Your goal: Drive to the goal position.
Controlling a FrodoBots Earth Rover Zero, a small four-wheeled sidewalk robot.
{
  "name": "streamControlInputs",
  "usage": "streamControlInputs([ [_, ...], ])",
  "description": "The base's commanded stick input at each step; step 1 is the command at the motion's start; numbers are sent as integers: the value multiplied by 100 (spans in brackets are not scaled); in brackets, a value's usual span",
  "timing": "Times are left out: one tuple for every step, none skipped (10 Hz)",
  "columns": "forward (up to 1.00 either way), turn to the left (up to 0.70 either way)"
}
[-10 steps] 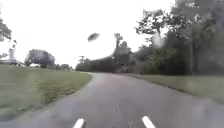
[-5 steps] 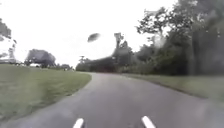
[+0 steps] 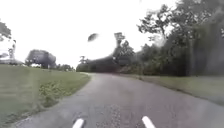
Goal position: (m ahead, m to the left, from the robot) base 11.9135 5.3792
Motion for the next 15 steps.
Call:
streamControlInputs([
  [70, 0],
  [70, 0],
  [70, 0],
  [70, 0],
  [70, 0],
  [70, 0],
  [70, 0],
  [70, 0],
  [70, 0],
  [70, 0],
  [70, 0],
  [70, 0],
  [70, 0],
  [70, 0],
  [70, 0],
])
